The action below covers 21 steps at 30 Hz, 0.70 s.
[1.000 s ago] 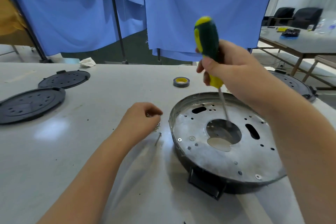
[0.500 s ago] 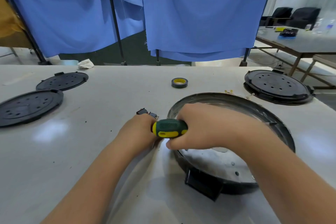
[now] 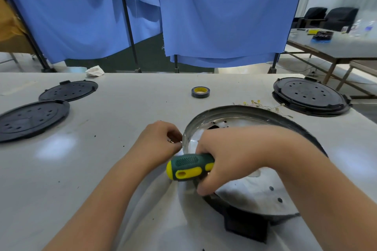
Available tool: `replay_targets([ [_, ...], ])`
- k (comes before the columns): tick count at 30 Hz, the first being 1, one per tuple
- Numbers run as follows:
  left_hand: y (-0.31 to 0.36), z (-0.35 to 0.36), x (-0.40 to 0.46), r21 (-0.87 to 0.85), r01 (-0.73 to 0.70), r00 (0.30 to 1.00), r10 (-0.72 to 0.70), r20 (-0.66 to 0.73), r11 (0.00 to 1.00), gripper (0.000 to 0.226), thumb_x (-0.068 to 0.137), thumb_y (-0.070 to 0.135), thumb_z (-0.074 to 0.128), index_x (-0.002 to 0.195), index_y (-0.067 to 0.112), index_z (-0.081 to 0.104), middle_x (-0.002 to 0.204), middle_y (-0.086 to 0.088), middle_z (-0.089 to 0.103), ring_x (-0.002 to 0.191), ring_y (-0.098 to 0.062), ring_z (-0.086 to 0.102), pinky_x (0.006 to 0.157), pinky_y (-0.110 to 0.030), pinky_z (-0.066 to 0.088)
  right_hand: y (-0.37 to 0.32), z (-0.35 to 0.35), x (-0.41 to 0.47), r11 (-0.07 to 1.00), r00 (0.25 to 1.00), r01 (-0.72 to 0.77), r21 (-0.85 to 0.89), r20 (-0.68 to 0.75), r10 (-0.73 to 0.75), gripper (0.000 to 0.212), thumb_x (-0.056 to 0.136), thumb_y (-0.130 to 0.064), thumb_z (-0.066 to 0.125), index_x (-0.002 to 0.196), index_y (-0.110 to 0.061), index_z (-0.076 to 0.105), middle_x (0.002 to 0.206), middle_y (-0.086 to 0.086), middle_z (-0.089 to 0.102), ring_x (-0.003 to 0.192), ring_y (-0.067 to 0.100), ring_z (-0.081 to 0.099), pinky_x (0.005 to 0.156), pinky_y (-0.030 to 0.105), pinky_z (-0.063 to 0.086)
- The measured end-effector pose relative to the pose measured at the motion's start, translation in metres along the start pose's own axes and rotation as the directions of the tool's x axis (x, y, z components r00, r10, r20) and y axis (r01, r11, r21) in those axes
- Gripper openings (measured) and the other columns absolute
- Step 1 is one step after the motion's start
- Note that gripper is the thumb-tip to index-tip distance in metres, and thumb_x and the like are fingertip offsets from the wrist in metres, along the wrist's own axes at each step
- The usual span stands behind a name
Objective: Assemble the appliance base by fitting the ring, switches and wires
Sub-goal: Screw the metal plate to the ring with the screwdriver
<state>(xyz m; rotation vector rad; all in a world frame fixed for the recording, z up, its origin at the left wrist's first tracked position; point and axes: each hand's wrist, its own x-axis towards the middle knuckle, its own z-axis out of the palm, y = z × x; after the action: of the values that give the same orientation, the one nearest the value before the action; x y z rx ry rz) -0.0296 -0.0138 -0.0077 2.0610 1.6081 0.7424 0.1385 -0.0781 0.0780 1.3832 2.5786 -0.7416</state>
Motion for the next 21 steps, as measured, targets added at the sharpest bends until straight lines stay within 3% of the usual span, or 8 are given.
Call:
replay_targets([
  [3,0.003,-0.004,-0.001,-0.210,0.022,0.993,-0.045,-0.108,0.977,0.018,0.071,0.005,0.072,0.070,0.022,0.071,0.061,0.008,0.068,0.053,-0.003,0.062,0.058,-0.020,0.048,-0.002,-0.004,-0.006,0.998,0.992,0.004,0.062,0.123,-0.011,0.031,0.071,-0.045,0.079,0.067,-0.018,0.063,0.041,-0.011,0.047,0.034,0.002,0.040,0.033,0.011,0.029],
  [5,0.005,-0.008,-0.002,-0.305,0.016,0.978,-0.078,-0.192,0.952,0.017,0.072,0.003,0.072,0.071,0.020,0.072,0.060,0.003,0.070,0.055,-0.011,0.066,0.058,-0.025,0.052,0.001,-0.008,-0.008,0.996,0.994,0.007,0.092,0.112,-0.017,0.034,0.068,-0.050,0.080,0.070,-0.018,0.066,0.045,-0.011,0.050,0.038,0.002,0.042,0.037,0.012,0.032],
  [10,0.007,-0.021,-0.003,-0.492,-0.067,0.906,-0.153,-0.394,0.868,0.020,0.077,0.002,0.073,0.074,0.021,0.071,0.065,0.006,0.072,0.062,-0.010,0.070,0.060,-0.021,0.056,0.024,-0.022,-0.012,0.968,0.981,-0.010,0.252,-0.183,0.057,0.026,0.067,-0.050,0.079,0.078,-0.027,0.071,0.059,-0.013,0.064,0.052,-0.002,0.057,0.058,0.017,0.045],
  [13,0.015,-0.026,-0.006,-0.736,-0.125,0.924,-0.191,-0.330,0.665,0.014,0.077,-0.001,0.075,0.080,0.013,0.072,0.071,-0.002,0.074,0.067,-0.016,0.072,0.063,-0.019,0.055,0.036,-0.026,-0.008,0.934,0.901,0.084,0.346,-0.428,0.077,0.012,0.071,-0.037,0.080,0.074,-0.028,0.074,0.058,-0.012,0.063,0.051,-0.003,0.053,0.049,0.007,0.040],
  [16,0.026,-0.023,-0.010,-0.863,-0.125,0.967,-0.136,-0.217,0.489,0.013,0.070,0.001,0.077,0.077,0.013,0.074,0.077,-0.011,0.074,0.073,-0.022,0.073,0.065,-0.022,0.056,0.041,-0.025,-0.002,0.909,0.825,0.174,0.379,-0.559,0.075,0.008,0.072,-0.029,0.081,0.072,-0.026,0.073,0.066,-0.007,0.069,0.056,0.000,0.059,0.049,0.008,0.043],
  [21,0.032,-0.014,-0.012,-0.899,-0.062,0.997,-0.014,-0.076,0.433,0.020,0.059,0.004,0.083,0.074,0.015,0.077,0.077,-0.012,0.073,0.070,-0.024,0.072,0.063,-0.027,0.057,0.036,-0.018,0.008,0.909,0.781,0.253,0.330,-0.625,0.010,0.013,0.072,-0.023,0.081,0.079,-0.027,0.072,0.074,-0.002,0.070,0.070,0.016,0.065,0.062,0.025,0.053],
])
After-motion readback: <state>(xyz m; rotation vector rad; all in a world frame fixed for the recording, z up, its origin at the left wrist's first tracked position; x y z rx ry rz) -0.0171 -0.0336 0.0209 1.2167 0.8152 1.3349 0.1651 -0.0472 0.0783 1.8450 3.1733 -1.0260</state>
